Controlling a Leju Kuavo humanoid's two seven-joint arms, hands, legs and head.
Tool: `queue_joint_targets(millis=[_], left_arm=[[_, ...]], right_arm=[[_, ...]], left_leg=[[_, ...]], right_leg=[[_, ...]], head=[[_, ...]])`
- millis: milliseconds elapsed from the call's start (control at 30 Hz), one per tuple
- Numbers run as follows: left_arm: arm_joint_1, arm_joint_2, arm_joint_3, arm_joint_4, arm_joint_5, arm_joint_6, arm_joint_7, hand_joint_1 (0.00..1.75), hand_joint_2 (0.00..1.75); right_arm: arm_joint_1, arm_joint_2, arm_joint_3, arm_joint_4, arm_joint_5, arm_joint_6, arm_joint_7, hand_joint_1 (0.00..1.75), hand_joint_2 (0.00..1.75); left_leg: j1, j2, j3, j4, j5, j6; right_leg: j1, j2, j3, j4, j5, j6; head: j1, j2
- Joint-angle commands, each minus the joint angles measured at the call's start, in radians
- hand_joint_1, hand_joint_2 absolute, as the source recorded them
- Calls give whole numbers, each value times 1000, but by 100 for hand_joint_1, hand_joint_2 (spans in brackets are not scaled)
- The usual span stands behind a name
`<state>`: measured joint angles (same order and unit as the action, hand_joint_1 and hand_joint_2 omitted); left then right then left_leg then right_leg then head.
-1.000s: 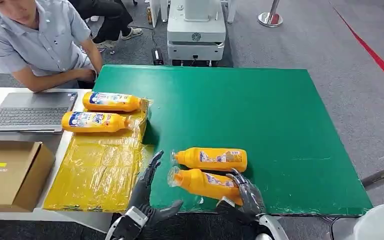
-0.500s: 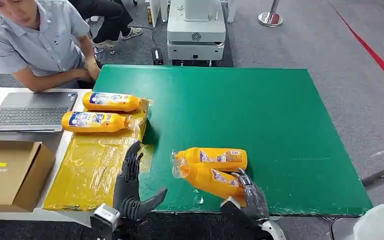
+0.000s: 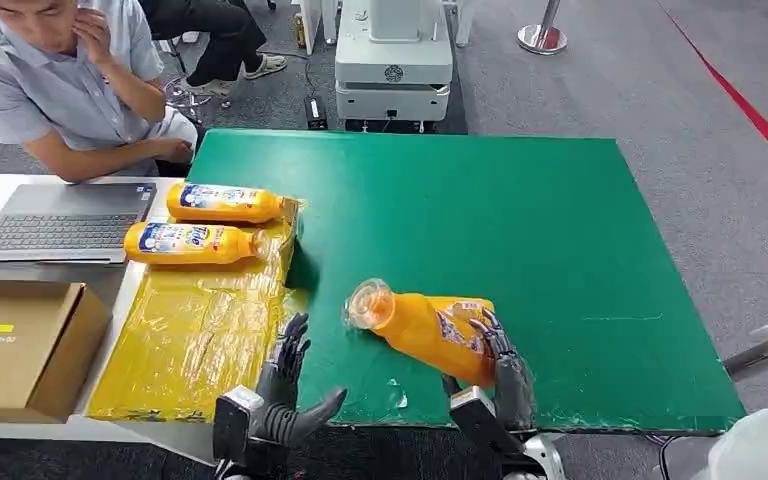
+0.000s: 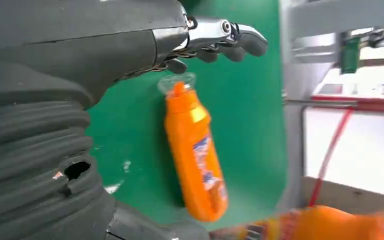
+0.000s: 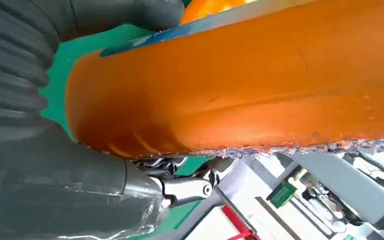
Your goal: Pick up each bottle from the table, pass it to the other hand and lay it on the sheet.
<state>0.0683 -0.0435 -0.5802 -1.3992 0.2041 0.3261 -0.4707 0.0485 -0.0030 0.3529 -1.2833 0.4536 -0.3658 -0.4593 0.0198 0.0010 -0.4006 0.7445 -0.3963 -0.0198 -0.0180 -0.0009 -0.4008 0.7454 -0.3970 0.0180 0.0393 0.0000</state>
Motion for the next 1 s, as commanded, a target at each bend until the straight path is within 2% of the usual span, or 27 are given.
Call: queue_joint_targets(millis=[33,167,367,633,800,900,1000], left_arm=[[-93,-31,-36,59,23,-60,13,0,175],[-124,-43,-52,67,26,-80,2,0,175],[-149,-43,-85,69,42,-125,-11,0,175],[-163,-44,-97,77,34,-124,-29,0,175],[-193,-59,-117,103,-15,-73,-54,0,175],[-214,-75,-121,118,-61,10,-64,0,175],[-216,-77,-121,118,-61,11,-63,0,175]], right_arm=[[-81,36,52,42,-53,46,-19,175,175],[-115,53,72,90,-81,69,-23,175,175],[-161,67,97,165,-125,110,-27,175,175],[-176,66,111,201,-150,139,-31,175,175],[-200,57,140,231,-153,166,-30,175,175],[-211,53,169,246,-116,152,-25,175,175],[-211,54,170,245,-114,151,-25,175,175]], left_leg=[[0,0,0,0,0,0],[0,0,0,0,0,0],[0,0,0,0,0,0],[0,0,0,0,0,0],[0,0,0,0,0,0],[0,0,0,0,0,0],[0,0,0,0,0,0]], right_leg=[[0,0,0,0,0,0],[0,0,0,0,0,0],[0,0,0,0,0,0],[0,0,0,0,0,0],[0,0,0,0,0,0],[0,0,0,0,0,0],[0,0,0,0,0,0]], head=[[-3,0],[1,0],[-1,0],[0,0],[-2,0],[-1,0],[0,0]])
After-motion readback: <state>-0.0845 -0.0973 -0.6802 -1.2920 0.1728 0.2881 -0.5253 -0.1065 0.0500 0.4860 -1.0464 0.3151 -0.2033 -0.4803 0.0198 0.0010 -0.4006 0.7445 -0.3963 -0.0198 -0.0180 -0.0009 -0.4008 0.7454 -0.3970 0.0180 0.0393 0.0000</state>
